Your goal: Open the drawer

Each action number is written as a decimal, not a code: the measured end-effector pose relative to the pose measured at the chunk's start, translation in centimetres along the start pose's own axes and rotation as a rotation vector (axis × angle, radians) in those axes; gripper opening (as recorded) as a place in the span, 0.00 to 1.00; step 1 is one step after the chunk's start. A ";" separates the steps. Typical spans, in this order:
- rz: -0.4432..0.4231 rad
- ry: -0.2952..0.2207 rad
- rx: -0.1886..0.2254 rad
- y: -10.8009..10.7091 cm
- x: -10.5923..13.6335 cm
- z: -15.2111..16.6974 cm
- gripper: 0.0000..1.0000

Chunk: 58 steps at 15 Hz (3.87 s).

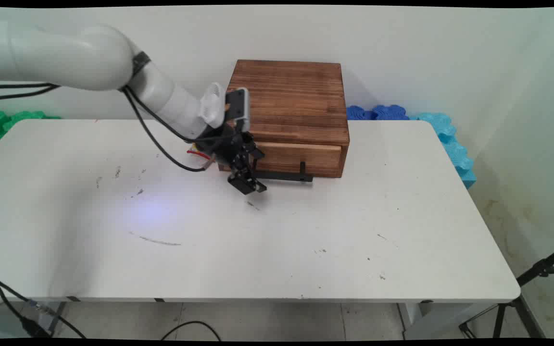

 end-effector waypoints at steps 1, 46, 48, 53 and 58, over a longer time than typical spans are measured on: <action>0.000 -0.003 0.004 0.0 0.3 0.6 1.00; 0.019 -0.104 -0.026 4.3 1.6 8.4 1.00; 0.020 -0.104 -0.036 5.0 1.7 8.1 1.00; 0.020 -0.104 -0.066 7.5 1.8 7.3 1.00; 0.021 -0.106 -0.097 10.0 1.9 6.3 1.00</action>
